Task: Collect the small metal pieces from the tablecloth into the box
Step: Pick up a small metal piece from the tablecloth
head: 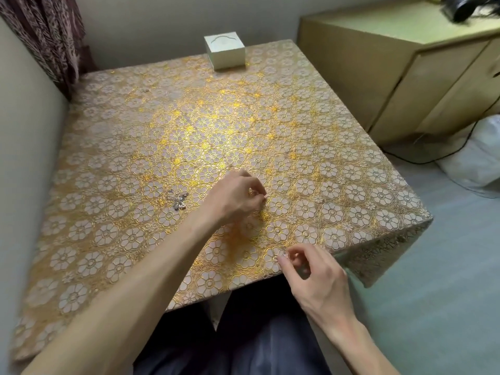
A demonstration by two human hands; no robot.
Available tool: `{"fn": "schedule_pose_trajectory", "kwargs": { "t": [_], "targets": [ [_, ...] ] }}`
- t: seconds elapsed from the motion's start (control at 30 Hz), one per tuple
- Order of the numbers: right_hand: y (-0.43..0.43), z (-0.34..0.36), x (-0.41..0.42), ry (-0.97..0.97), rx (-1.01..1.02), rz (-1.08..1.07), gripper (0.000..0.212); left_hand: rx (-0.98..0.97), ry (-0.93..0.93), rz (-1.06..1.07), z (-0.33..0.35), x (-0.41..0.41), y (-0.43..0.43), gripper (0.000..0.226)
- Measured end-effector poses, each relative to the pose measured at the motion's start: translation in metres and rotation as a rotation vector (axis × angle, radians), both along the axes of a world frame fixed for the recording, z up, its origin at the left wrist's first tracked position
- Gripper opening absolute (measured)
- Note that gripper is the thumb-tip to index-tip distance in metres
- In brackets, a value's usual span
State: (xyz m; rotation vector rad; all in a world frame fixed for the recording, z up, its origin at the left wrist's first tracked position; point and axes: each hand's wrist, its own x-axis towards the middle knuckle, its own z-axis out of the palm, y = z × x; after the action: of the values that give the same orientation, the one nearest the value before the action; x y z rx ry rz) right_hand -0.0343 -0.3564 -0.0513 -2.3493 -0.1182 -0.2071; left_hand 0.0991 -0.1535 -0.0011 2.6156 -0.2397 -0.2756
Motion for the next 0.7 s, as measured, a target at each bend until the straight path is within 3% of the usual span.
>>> {"fn": "schedule_pose_trajectory", "kwargs": {
  "t": [0.27, 0.37, 0.47, 0.6, 0.7],
  "targets": [
    [-0.001, 0.015, 0.006, -0.011, 0.018, 0.127, 0.014, -0.101, -0.163, 0.219, -0.016, -0.064, 0.048, 0.026],
    [0.017, 0.020, 0.019, -0.034, 0.020, 0.264, 0.010, -0.041, -0.217, 0.384, -0.025, -0.096, 0.077, 0.027],
    [0.045, 0.020, 0.040, -0.110, -0.033, 0.385, 0.022, 0.017, -0.274, 0.533, -0.036, -0.120, 0.104, 0.034],
    [0.086, 0.016, 0.073, -0.132, -0.090, 0.463, 0.020, 0.112, -0.226, 0.575, -0.049, -0.138, 0.128, 0.058],
    [0.119, 0.013, 0.093, -0.128, -0.141, 0.517, 0.022, 0.145, -0.253, 0.585, -0.054, -0.144, 0.127, 0.059]
  ]
}}
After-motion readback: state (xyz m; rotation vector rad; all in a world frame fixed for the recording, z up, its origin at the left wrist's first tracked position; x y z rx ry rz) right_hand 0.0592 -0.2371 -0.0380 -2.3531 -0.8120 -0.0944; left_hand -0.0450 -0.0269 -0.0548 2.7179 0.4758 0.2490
